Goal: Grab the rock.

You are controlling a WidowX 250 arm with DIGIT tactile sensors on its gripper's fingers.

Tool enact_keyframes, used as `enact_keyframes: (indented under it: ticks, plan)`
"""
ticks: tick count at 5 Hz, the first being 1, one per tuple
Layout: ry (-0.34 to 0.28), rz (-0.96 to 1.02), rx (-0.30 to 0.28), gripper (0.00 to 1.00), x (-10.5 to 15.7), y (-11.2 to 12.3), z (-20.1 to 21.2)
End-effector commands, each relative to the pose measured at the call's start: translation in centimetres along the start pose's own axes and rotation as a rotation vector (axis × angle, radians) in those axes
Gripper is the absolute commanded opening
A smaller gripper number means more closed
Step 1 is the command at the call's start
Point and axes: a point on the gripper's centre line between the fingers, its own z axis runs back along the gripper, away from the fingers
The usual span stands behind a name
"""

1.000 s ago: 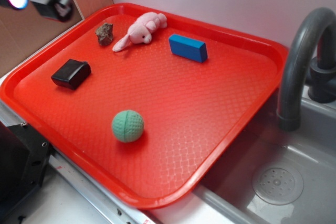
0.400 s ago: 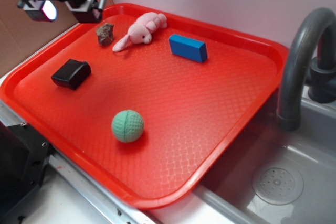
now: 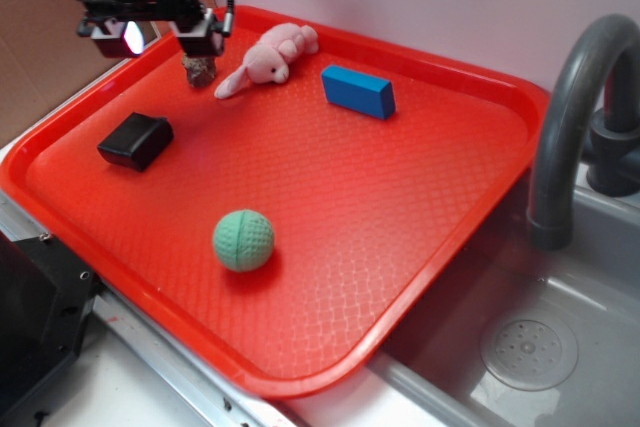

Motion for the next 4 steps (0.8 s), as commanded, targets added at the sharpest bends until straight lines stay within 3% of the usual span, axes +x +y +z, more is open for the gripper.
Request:
enact_keyframes:
  ticks: [1,2,3,4]
  plan:
    - [0.032,-0.052,-0.047,1.0,3.1,0.0,-3.5]
    - [0.072,-0.127,-0.098,0.3,2.3,-1.5,-4.6]
    - [0.088,-0.147,-0.132,0.0,1.8,-1.7,-4.7]
    - [0.091,-0.143,-0.125,0.0,1.5,-1.7,-4.3]
